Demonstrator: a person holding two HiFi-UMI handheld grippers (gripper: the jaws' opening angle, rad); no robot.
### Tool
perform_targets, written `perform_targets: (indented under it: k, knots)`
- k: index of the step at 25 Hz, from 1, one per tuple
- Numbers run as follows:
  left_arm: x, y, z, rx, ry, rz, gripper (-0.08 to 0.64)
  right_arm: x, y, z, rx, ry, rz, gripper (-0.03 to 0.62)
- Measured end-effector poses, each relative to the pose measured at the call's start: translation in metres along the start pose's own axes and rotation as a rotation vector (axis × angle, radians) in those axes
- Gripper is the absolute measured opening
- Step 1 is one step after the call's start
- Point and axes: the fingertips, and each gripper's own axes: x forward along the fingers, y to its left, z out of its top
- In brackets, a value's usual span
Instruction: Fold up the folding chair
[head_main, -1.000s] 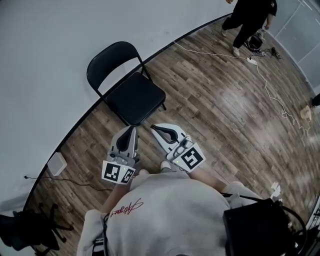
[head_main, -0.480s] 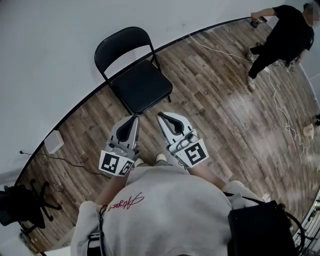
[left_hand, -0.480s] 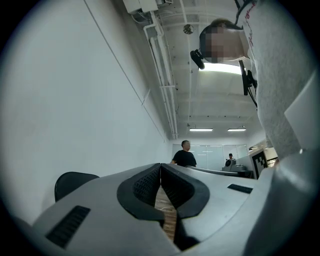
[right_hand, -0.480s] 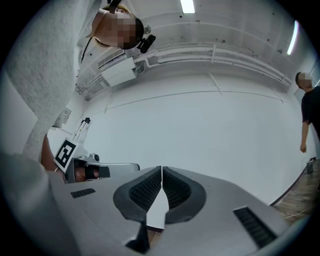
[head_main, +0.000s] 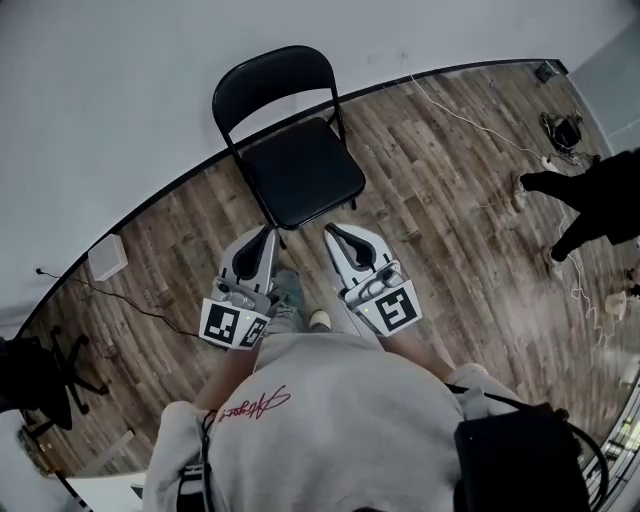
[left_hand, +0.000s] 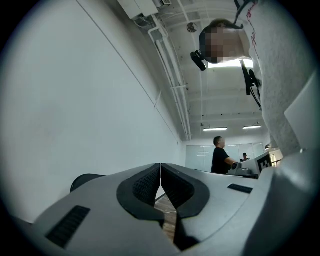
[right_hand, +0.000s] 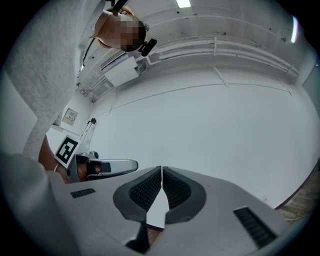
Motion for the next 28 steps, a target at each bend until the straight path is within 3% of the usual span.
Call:
perform_targets:
  k: [8,16,20,21,23,25,28]
  knots:
    - [0.053,0.100,0.004,-0.012,0.011,-0.009,0.018,0.097,-0.037,-0.017,-0.028,-0.005,-0.053,0.017]
    - [0.112,0.181,0.016,0.006,0.054,-0.102,0.018,0.195,-0.069,-0.010,-0.004,-0.091,-0.142,0.017]
    - [0.124,0.214,0.001,-0.033,0.100,-0.055,0.018,0.209,-0.080,-0.033,0.044,-0.033,-0.192,0.021]
    - [0.127,0.220,-0.004,-0.043,0.111,-0.046,0.020,0.208,-0.083,-0.041,0.068,-0.015,-0.201,0.039]
    - [0.133,0.228,-0.016,-0.055,0.133,-0.037,0.020,0.203,-0.093,-0.059,0.118,0.020,-0.230,0.135]
    - [0.138,0.239,-0.031,-0.058,0.158,-0.016,0.023,0.195,-0.105,-0.083,0.169,0.059,-0.273,0.156]
    - [0.136,0.269,-0.061,-0.061,0.198,0.064,0.174,0.178,-0.118,-0.131,0.253,0.143,-0.343,0.191]
